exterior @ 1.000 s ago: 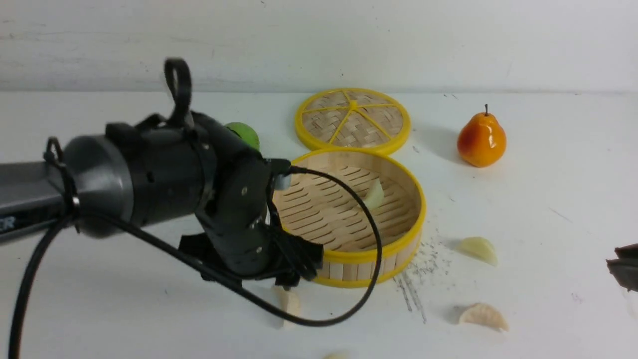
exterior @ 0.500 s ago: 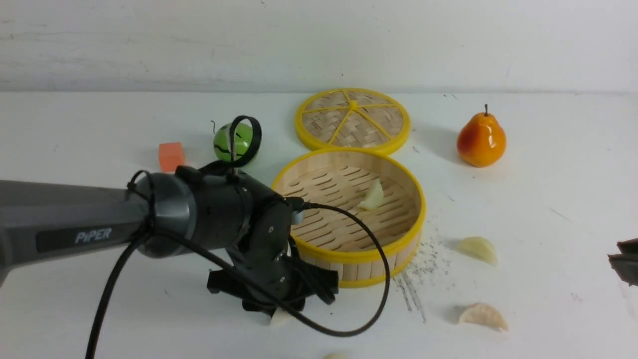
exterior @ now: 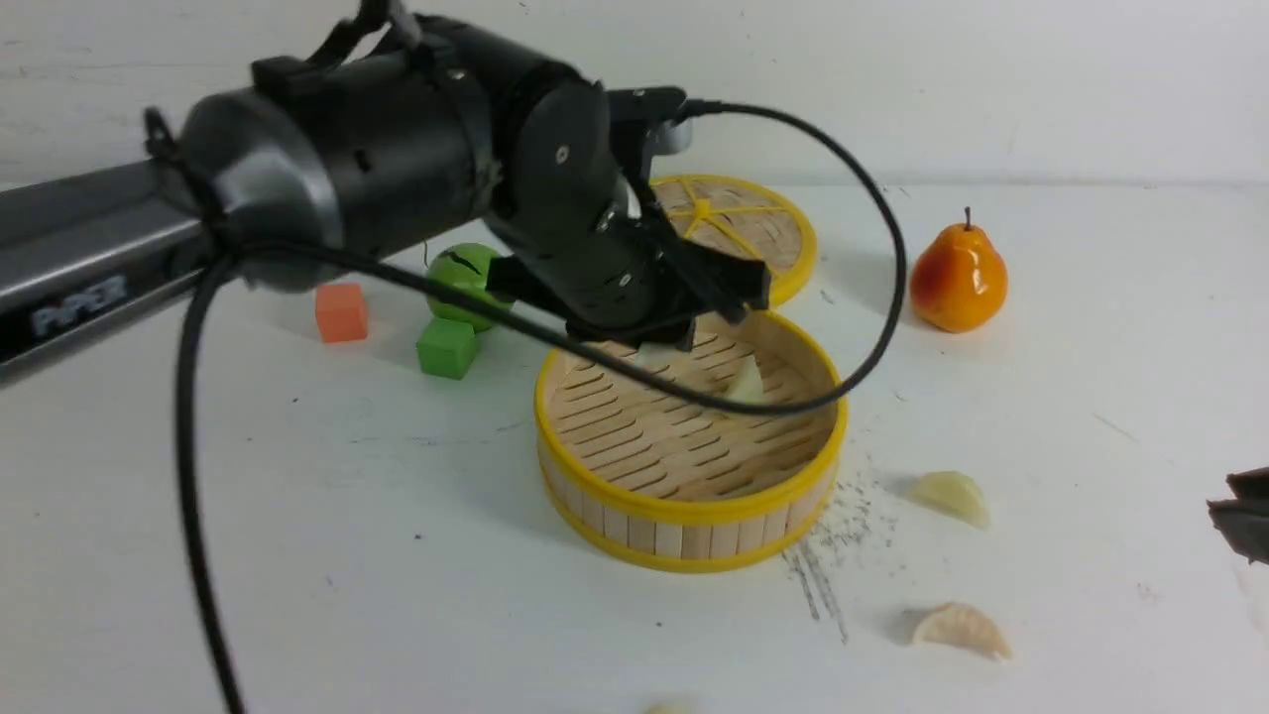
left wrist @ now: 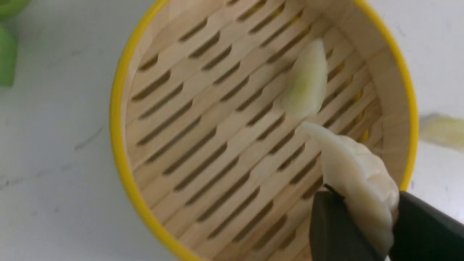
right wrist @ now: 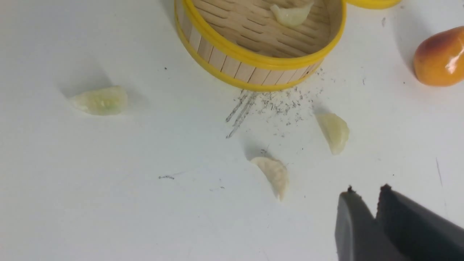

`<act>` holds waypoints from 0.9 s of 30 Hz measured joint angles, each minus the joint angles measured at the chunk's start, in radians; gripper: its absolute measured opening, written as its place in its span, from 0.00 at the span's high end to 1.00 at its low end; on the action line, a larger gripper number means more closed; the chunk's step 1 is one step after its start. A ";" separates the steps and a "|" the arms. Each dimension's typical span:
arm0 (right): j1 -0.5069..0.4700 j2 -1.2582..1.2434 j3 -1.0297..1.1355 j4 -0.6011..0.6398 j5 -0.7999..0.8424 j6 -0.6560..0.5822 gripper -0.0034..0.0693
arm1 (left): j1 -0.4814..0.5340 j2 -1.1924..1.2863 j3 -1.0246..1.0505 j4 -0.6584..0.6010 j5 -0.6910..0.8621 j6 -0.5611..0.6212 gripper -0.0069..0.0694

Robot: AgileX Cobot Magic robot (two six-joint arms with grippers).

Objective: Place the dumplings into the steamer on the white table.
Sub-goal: 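Place the dumpling into the bamboo steamer basket with the left gripper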

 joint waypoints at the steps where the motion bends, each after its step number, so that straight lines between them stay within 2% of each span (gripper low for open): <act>1: 0.000 0.000 0.000 0.000 0.000 0.000 0.81 | 0.003 0.041 -0.048 0.005 0.017 0.002 0.67; 9: 0.000 0.000 0.000 0.000 0.020 0.000 0.80 | 0.058 0.338 -0.330 -0.021 0.147 -0.002 0.67; 16: 0.000 0.000 0.000 -0.005 0.048 0.000 0.80 | 0.071 0.448 -0.425 -0.032 0.142 0.011 0.67; 19: 0.000 0.000 0.000 -0.018 0.056 0.000 0.80 | 0.062 0.456 -0.428 -0.034 0.126 0.026 0.59; 22: 0.000 0.000 0.000 -0.033 0.056 0.000 0.80 | 0.058 0.456 -0.445 -0.032 0.151 0.029 0.38; 24: 0.000 0.000 0.000 -0.034 0.056 0.001 0.80 | 0.058 0.453 -0.468 -0.032 0.205 0.030 0.30; 27: 0.000 0.000 0.000 -0.034 0.056 0.001 0.80 | 0.058 0.426 -0.530 -0.033 0.372 0.069 0.19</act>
